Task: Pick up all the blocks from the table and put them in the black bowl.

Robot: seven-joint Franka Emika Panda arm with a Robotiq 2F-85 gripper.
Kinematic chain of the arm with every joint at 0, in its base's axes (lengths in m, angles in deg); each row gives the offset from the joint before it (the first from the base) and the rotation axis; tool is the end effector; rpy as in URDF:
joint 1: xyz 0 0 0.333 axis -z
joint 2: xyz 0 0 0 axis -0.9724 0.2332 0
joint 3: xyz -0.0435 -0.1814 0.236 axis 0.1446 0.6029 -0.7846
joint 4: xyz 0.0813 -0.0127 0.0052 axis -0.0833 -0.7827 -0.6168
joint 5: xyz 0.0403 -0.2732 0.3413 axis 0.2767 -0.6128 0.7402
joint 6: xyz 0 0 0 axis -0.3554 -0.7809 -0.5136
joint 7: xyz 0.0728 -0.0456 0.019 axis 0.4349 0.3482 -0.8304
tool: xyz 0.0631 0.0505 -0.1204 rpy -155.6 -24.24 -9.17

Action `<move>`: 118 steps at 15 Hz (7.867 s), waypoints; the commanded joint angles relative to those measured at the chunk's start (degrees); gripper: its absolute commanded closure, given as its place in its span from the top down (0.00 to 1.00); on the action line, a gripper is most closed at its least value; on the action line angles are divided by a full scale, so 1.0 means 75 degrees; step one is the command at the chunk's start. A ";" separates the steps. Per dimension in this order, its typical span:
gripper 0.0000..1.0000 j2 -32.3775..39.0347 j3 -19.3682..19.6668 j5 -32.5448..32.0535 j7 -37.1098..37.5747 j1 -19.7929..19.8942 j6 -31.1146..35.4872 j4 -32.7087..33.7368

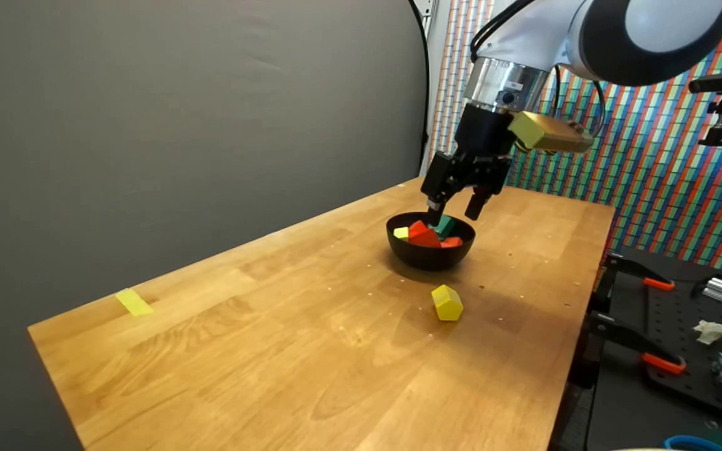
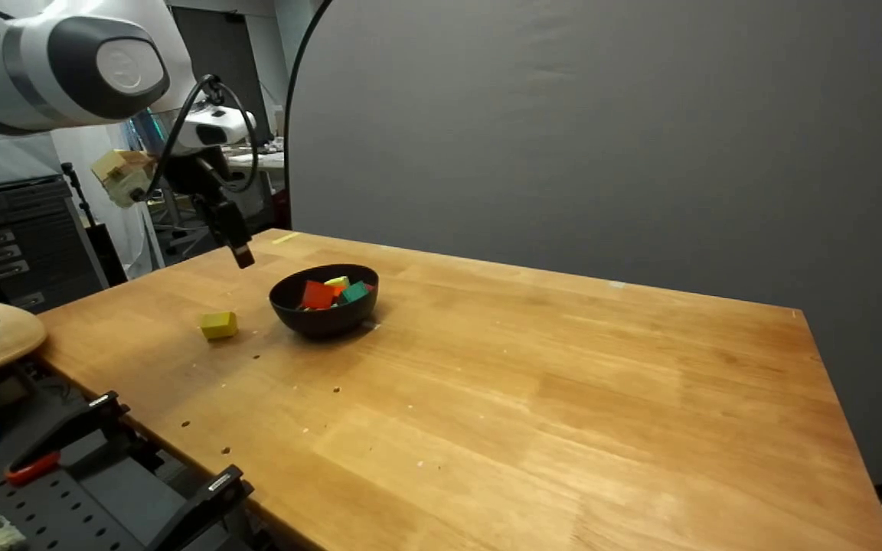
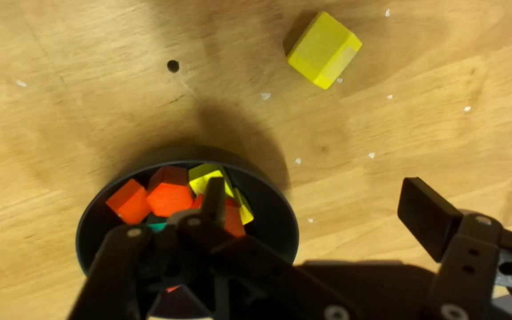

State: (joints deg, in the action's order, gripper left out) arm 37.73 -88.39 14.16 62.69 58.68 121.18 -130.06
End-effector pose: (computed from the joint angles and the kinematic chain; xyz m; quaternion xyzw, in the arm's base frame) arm 0.4251 0.1746 0.1603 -0.9874 0.1172 -0.0959 0.0462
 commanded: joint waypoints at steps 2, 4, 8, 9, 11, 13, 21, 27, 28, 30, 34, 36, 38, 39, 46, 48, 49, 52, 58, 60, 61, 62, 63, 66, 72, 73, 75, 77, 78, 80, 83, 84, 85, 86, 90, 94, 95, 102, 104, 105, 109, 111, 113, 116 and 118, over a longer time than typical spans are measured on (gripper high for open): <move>1.00 0.1215 0.0428 -0.2602 0.1957 -0.0146 0.0905 0.0206; 1.00 0.1861 0.0857 -0.3665 0.2959 -0.0448 0.0883 0.0482; 1.00 0.3055 0.0810 -0.3634 0.3114 -0.0703 0.1316 0.0891; 1.00 0.3185 0.0686 -0.3528 0.3031 -0.0692 0.1442 0.0960; 1.00 0.3342 0.0615 -0.3513 0.2963 -0.0724 0.1646 0.1075; 1.00 0.3158 0.0735 -0.3540 0.3057 -0.0828 0.1765 0.1104; 1.00 0.2523 -0.0150 -0.3055 0.3110 -0.0248 0.1642 0.0667; 1.00 0.2645 -0.1565 -0.2847 0.2993 0.0877 0.1631 0.0609; 0.88 0.2648 -0.1447 -0.2916 0.3103 0.0816 0.1637 0.0689; 0.68 0.2587 -0.0438 -0.3186 0.3476 0.0039 0.1756 0.0954; 0.35 0.2974 0.0499 -0.3198 0.3550 -0.0668 0.1476 0.1564; 0.19 0.3132 0.0318 -0.2992 0.3432 -0.0594 0.1137 0.1671; 0.48 0.3167 0.0126 -0.2846 0.3439 -0.0528 0.0765 0.1683; 0.49 0.3148 -0.0042 -0.2718 0.3427 -0.0422 0.0611 0.1652; 0.93 0.3011 -0.0869 -0.1768 0.3386 -0.0040 0.0502 0.1512; 1.00 0.3071 -0.1059 -0.1575 0.3320 0.0091 0.0414 0.1560; 1.00 0.3099 -0.1173 -0.1483 0.3279 0.0190 0.0441 0.1573; 1.00 0.3094 -0.1192 -0.0153 0.2328 0.0009 0.0372 0.1572; 0.70 0.3242 -0.1371 0.1314 0.1339 0.0037 -0.0279 0.1766; 0.53 0.3229 -0.1320 0.1505 0.1201 -0.0003 -0.0323 0.1779; 0.44 0.3204 -0.1311 0.1584 0.1134 0.0010 -0.0356 0.1786; 0.38 0.3176 -0.1308 0.1654 0.1070 0.0015 -0.0375 0.1781; 0.33 0.3137 -0.1308 0.1728 0.1005 0.0007 -0.0285 0.1757; 0.33 0.2657 -0.1079 0.1667 0.1163 -0.0249 0.0360 0.1327; 0.33 0.0400 -0.0998 0.2302 0.1272 -0.0077 0.2098 -0.0251; 0.33 -0.0007 -0.1032 0.2246 0.1388 0.0115 0.2239 -0.0455; 0.33 -0.0736 -0.0671 0.2167 0.1261 0.0333 0.2193 -0.0743; 0.33 -0.0980 -0.0449 0.2341 0.0777 0.0772 0.1700 -0.0476; 0.33 -0.1053 -0.0264 0.2339 0.0615 0.0917 0.1527 -0.0402; 0.33 -0.0776 0.0165 0.2309 0.0100 0.1257 0.1225 -0.0042; 0.33 0.0310 0.1027 0.2580 -0.0742 0.1246 0.0601 0.0904; 0.33 0.0764 0.1158 0.2793 -0.1104 0.1272 0.0238 0.1273; 0.33 0.1152 0.1203 0.2800 -0.1317 0.1404 -0.0042 0.1559; 0.33 0.1532 0.0967 0.2541 -0.1441 0.1793 -0.0324 0.1830; 0.33 0.2335 0.0760 0.2548 -0.2598 0.2186 -0.1701 0.2679; 0.33 0.2402 0.0570 0.2523 -0.3336 0.2394 -0.2409 0.3000; 0.33 0.2341 0.0539 0.2520 -0.3449 0.2408 -0.2497 0.3013; 0.62 0.1960 0.0273 0.2284 -0.3837 0.2181 -0.2964 0.2717; 0.62 0.2241 0.0287 0.2361 -0.3703 0.2183 -0.2820 0.2883; 0.63 0.2242 0.0279 0.2311 -0.3701 0.2142 -0.2820 0.2852; 1.00 0.1736 0.0233 0.2363 -0.3676 0.2075 -0.2512 0.2419; 1.00 0.0991 0.0140 0.2540 -0.3777 0.2089 -0.2114 0.1919; 1.00 0.0185 0.0072 0.2655 -0.3703 0.2047 -0.1614 0.1430; 1.00 -0.0993 -0.0017 0.2997 -0.3686 0.1977 -0.1068 0.0861; 1.00 -0.1868 0.0017 0.3508 -0.3908 0.1845 -0.0841 0.0498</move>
State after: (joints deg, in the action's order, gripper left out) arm 34.95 -88.35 35.52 34.96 73.96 111.79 -119.97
